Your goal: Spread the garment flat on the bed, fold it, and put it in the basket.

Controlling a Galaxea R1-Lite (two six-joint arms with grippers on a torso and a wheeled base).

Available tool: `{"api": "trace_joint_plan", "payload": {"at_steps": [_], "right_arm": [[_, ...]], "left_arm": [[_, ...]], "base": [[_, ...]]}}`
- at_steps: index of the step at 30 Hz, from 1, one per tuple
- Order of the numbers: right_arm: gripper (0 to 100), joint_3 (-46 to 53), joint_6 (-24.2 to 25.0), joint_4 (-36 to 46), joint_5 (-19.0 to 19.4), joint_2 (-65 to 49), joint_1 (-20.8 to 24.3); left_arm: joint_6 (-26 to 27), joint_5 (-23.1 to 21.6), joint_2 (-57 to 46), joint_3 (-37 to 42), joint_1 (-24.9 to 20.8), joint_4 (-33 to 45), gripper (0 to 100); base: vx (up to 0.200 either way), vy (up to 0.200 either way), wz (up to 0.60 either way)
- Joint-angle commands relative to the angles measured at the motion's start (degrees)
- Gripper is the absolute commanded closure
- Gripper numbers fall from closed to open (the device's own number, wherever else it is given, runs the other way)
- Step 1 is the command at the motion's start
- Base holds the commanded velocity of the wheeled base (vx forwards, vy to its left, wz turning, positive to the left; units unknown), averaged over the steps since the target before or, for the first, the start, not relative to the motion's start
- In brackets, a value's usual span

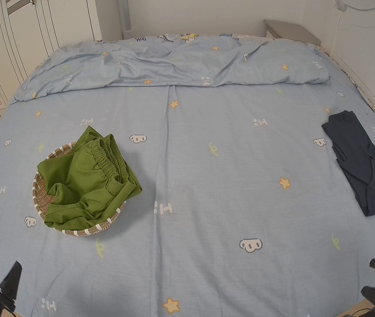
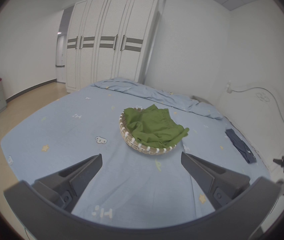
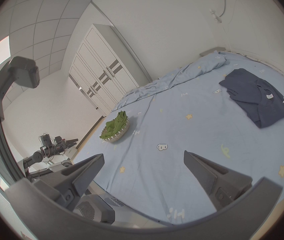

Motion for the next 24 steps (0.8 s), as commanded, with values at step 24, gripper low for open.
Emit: {"api": "trace_joint_plan", "payload": {"at_steps": [24], "right_arm": [[0,11.6,-13.5,-4.3,-36.6,-18.6,-0.8]], "left_arm": [[15.8,-3.8,-16.7,11.7,-0.6,-5.5,0]], "base": [[0.0,0.0,0.0]]}}
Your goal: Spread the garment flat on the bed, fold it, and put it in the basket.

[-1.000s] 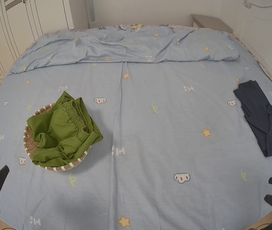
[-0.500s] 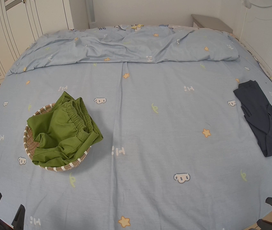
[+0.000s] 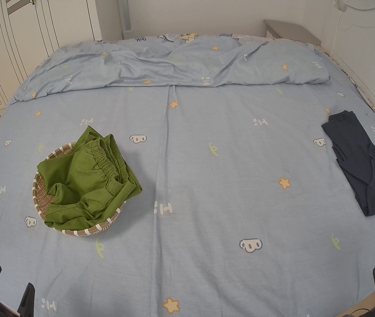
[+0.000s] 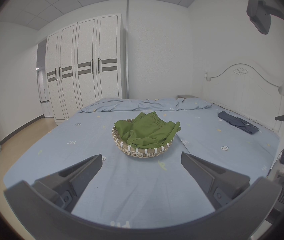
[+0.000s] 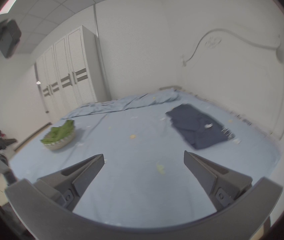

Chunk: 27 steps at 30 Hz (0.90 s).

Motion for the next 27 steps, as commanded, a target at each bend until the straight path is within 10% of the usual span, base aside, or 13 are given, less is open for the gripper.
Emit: {"api": "trace_joint_plan", "payload": {"at_steps": [1,27], "right_arm": [[0,6.3,-4.2,-8.9,-7.1,-0.9,0.0],[0,7.9,-4.8,-12.2,-5.2,-1.0,0.2]], "left_arm": [[-1.6,0.6,-0.4,1.0,0.0,-0.3,0],[-1.6,0.6,-0.4,1.0,0.0,-0.4,0]], "base": [[0.0,0.0,0.0],[0.0,0.0,0.0]]}}
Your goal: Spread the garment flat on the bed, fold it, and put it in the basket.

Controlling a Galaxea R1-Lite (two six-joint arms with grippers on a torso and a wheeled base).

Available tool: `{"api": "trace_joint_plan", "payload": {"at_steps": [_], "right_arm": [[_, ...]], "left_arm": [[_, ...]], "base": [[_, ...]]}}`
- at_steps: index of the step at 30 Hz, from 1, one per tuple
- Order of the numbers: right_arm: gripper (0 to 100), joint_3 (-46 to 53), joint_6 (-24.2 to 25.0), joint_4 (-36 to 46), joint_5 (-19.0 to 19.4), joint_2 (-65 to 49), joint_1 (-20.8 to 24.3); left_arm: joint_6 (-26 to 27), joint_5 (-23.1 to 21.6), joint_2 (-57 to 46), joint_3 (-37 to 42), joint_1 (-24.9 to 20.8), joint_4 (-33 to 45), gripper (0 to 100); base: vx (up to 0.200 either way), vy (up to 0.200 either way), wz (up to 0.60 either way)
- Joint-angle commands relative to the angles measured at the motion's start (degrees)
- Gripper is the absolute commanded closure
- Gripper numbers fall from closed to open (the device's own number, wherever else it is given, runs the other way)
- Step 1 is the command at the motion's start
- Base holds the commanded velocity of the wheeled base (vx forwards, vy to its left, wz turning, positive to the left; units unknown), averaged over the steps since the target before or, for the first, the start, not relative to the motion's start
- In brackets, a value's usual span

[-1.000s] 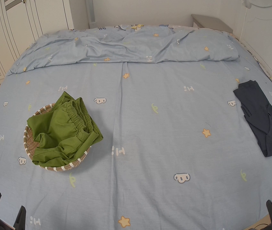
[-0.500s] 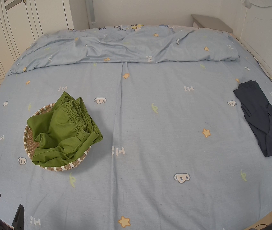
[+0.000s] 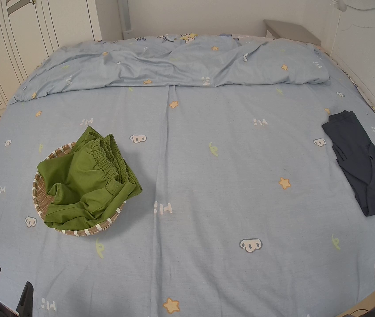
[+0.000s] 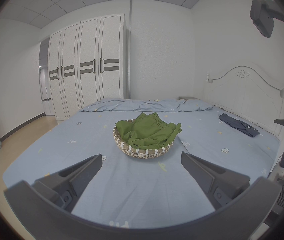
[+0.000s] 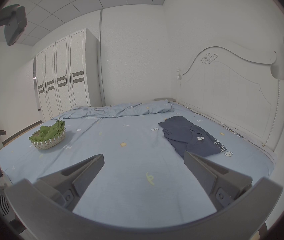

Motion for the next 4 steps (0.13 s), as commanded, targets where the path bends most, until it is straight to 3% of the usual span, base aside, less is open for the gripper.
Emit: {"api": "trace_joint_plan", "payload": {"at_steps": [1,4], "right_arm": [[0,1.0,0.0,0.0,0.0,-0.2,0.0],[0,1.0,0.0,0.0,0.0,-0.2,0.0]], "left_arm": [[0.0,0.0,-0.4,0.9,-0.1,0.0,0],[0.0,0.0,-0.4,0.9,0.0,0.0,0]], "base": [[0.0,0.0,0.0],[0.0,0.0,0.0]]}}
